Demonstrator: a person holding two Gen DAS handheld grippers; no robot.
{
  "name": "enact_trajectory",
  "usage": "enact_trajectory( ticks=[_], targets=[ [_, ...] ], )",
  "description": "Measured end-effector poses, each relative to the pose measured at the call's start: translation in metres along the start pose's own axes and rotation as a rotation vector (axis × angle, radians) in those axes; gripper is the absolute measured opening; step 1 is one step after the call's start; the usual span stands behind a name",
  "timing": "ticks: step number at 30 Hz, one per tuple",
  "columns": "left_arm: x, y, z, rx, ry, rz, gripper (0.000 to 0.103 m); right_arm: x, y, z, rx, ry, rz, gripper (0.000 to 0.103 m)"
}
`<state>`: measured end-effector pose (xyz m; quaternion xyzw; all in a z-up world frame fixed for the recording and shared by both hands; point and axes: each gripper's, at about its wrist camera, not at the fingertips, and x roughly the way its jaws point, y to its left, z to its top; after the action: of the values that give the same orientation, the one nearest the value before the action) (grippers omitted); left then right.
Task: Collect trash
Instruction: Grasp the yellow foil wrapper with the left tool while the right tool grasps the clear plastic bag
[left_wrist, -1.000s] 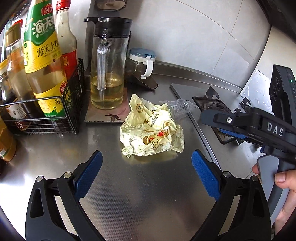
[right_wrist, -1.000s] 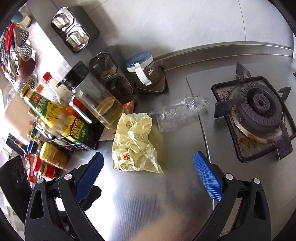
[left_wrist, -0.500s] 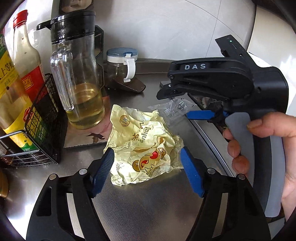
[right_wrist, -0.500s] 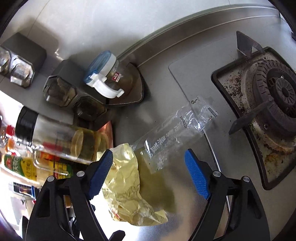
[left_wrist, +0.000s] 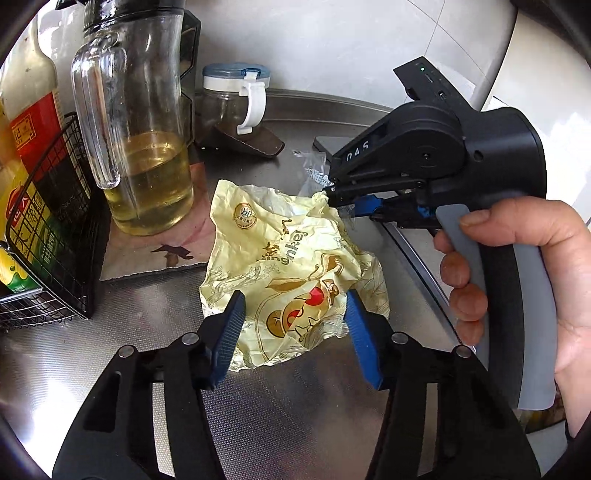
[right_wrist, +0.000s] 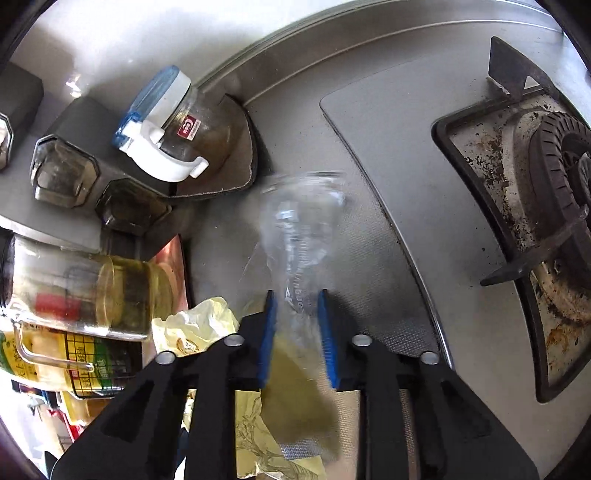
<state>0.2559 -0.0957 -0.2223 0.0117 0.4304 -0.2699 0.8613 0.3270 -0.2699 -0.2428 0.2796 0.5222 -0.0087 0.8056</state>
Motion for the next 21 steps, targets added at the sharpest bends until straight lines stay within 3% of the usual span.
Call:
enact_trajectory(
  ticks=[6,13,21],
  targets=[
    [0.002,-0.011,-0.006,0.021,0.027,-0.026,0.018,-0.009,-0.008,-0.015,-0.028,0.001,0.016,0.016],
    [0.001,-0.018,-0.018,-0.003,0.021,-0.031,0.005,-0.030,-0.015,-0.038,-0.059,-0.015,0.026,0.015],
    [-0.038,-0.037,-0.044,0.001,-0.009,-0.024,0.000,-0.070,-0.020,-0.073,-0.080,-0.058,0.045,0.015]
  ],
)
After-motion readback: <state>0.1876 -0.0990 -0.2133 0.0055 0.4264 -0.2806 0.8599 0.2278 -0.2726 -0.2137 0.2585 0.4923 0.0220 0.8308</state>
